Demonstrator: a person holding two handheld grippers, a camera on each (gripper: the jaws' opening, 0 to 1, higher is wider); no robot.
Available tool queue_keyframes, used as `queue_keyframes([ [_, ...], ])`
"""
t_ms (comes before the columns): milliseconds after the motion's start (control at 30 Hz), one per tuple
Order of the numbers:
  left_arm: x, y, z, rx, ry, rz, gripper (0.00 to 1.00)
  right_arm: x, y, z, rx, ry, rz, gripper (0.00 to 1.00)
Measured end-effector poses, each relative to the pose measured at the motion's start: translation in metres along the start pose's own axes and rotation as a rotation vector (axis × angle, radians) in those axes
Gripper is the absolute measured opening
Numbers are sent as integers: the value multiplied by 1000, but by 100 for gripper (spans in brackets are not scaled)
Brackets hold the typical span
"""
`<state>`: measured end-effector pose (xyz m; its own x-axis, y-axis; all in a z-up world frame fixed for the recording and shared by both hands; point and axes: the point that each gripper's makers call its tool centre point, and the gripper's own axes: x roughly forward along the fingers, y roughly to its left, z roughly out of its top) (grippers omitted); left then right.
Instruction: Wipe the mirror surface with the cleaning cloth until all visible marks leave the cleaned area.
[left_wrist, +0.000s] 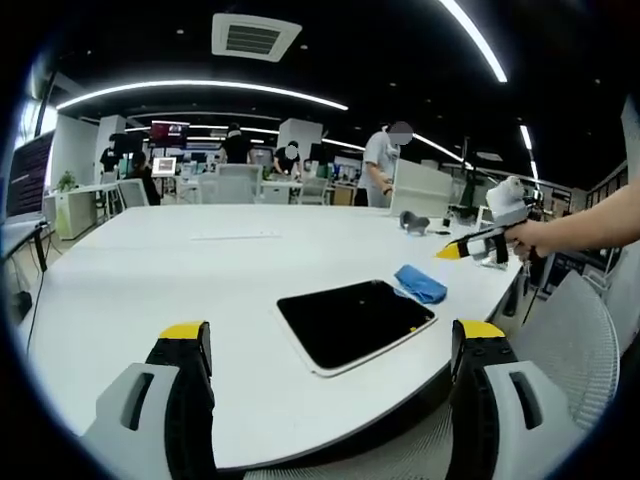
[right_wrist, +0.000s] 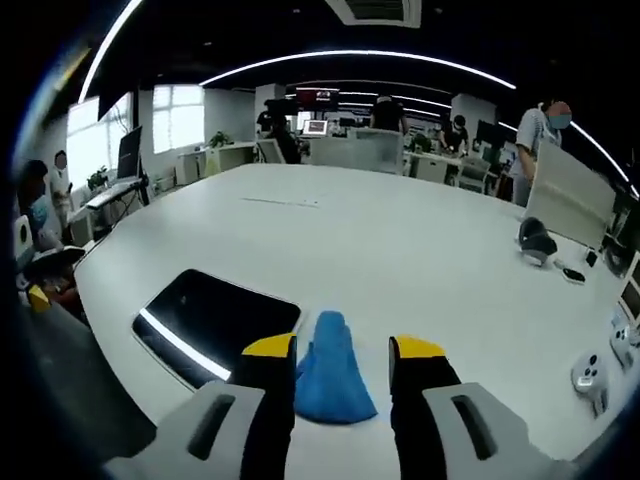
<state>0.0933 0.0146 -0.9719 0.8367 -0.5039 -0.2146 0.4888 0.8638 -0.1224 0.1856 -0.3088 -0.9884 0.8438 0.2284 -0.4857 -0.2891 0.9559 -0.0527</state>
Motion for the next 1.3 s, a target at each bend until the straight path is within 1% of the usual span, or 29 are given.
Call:
queue_keyframes([
  [67,0,0,0,-1,-3,-1,99,-11,0,3,-2,-21,-5,36],
  [233,0,0,1,0,-9,-2,99,-37,9,5,16,-63,1,44],
  [333,0,-1,1,-1,-8,-2,99,-52,16,5,13,-87,-31,47],
  [433,0,0,1,0,-11,-3,99,-66,29,2,25,-112,-48,53],
  [467,0,-1,1,-1,-12,-4,99,-69,31,1,17,-118,-54,56],
  [533,0,-1,2,1,-13,-7,99,-74,36,-7,11,-110,-70,62],
  [600,0,-1,2,2,-15,-9,99,-78,38,-12,5,-116,-79,69],
  [667,0,-1,2,4,-17,-10,99,-82,39,-16,9,-128,-89,78],
  [700,0,-2,2,4,-16,-11,99,-83,40,-18,16,-130,-93,80],
  [767,1,-2,2,5,-14,-14,99,-85,39,-22,33,-135,-103,81],
  [867,0,-2,2,5,-14,-11,99,-83,43,-28,55,-138,-104,86],
  [933,0,-1,2,5,-17,-7,99,-80,49,-33,53,-126,-96,86],
  [1033,-1,-1,2,5,-18,-7,99,-76,47,-39,22,-106,-89,87],
  [1133,-1,-1,2,4,-15,-6,99,-77,51,-37,26,-121,-75,90],
  [1200,-1,-1,2,3,-19,-7,99,-76,52,-38,38,-117,-71,90],
  [1300,-1,-1,3,4,-21,-7,99,-77,54,-37,32,-125,-67,90],
])
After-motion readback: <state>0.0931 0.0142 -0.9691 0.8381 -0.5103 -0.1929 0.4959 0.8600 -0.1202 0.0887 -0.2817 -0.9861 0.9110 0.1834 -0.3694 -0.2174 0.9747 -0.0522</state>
